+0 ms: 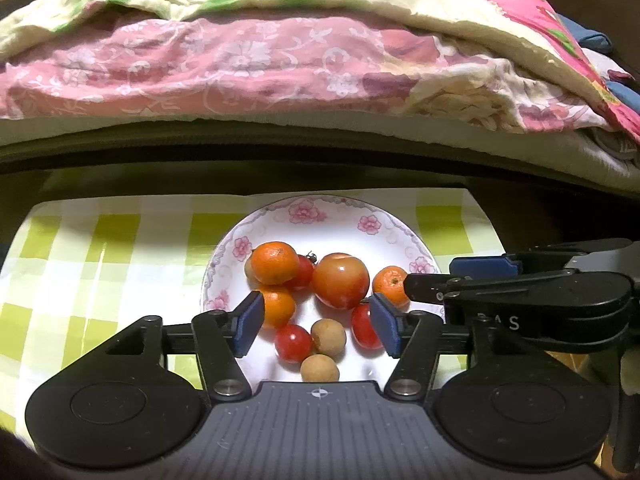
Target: Organize fruits
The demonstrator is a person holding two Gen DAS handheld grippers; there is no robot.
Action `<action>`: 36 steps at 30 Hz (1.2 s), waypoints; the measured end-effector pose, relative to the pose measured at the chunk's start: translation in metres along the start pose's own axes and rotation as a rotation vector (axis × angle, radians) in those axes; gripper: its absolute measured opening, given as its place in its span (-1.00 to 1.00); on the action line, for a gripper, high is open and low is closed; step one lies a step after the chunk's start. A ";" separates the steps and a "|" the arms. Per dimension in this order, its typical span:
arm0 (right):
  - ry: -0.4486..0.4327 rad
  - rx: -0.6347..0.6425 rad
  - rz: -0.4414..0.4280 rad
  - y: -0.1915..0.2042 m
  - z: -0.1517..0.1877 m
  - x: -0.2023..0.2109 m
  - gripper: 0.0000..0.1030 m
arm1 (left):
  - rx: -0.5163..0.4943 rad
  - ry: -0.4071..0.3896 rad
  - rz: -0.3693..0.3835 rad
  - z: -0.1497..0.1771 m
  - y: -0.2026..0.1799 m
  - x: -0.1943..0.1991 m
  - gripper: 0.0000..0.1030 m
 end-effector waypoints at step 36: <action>-0.015 -0.012 0.013 0.034 0.036 0.044 0.03 | -0.015 -0.086 -0.196 0.030 0.019 0.051 0.70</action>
Point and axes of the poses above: each gripper's, at about its wrist camera, not at the fingertips, and x roughly against the way its jaws point, y to its left, z to its underside, the point moved 10 cm from there along -x, roughly the way its jaws point, and after that the axes turned 11 degrees about x, right-handed, at the moved point
